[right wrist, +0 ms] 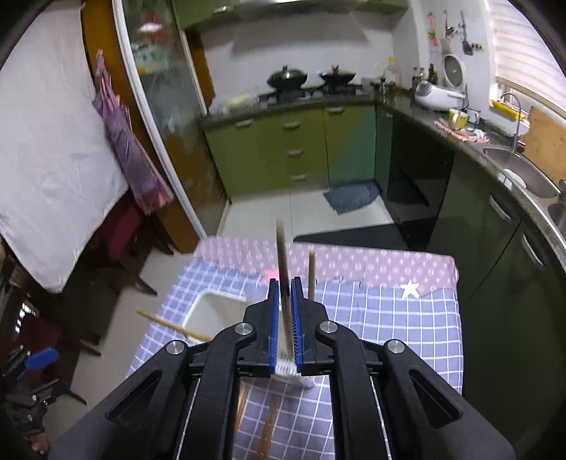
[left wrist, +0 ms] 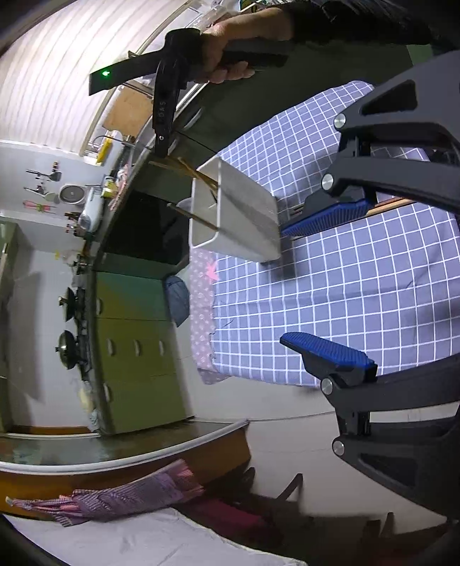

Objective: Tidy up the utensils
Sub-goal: 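Lower the chopstick into the white holder and open the right gripper, then reach back and grasp another wooden chopstick with the left gripper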

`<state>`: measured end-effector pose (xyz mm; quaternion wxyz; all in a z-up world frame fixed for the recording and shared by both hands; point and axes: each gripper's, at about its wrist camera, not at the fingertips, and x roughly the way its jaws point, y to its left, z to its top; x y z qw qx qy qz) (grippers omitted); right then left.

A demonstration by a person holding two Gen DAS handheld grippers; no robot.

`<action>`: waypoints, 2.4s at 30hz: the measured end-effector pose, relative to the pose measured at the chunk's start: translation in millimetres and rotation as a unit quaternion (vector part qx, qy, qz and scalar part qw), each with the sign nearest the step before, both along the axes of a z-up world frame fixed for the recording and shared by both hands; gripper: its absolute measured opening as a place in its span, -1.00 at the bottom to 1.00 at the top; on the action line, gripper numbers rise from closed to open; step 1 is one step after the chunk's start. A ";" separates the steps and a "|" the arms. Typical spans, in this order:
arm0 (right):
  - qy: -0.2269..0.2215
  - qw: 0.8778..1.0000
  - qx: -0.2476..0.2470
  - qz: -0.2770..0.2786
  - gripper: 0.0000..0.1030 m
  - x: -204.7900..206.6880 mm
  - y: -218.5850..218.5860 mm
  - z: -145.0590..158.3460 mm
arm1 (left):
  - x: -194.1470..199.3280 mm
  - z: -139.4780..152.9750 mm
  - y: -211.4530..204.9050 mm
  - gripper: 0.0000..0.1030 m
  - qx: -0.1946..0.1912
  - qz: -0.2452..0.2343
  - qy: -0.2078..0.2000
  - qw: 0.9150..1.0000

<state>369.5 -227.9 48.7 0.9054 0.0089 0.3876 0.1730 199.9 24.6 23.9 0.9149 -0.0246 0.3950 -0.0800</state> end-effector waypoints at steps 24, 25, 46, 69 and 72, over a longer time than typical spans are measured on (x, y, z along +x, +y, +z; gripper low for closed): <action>0.056 0.998 0.003 -0.034 -0.46 -152.3 -90.8 -142.4 | 62.2 -142.5 -90.1 -0.19 0.054 -0.022 0.199 0.978; 0.062 0.997 0.011 -0.037 -0.42 -152.4 -94.8 -147.8 | 65.6 -148.2 -92.2 -0.23 0.053 -0.022 0.209 0.976; 0.097 0.994 0.046 -0.029 -0.35 -155.3 -109.5 -171.0 | 89.1 -187.1 -112.2 -0.32 0.048 -0.017 0.277 0.960; 0.103 0.993 0.057 -0.026 -0.31 -160.4 -114.6 -170.1 | 106.8 -198.8 -145.2 -0.52 0.087 -0.022 0.299 0.950; 0.102 0.993 0.060 -0.025 -0.31 -159.1 -114.2 -169.7 | 109.2 -199.3 -144.5 -0.52 0.086 -0.015 0.299 0.950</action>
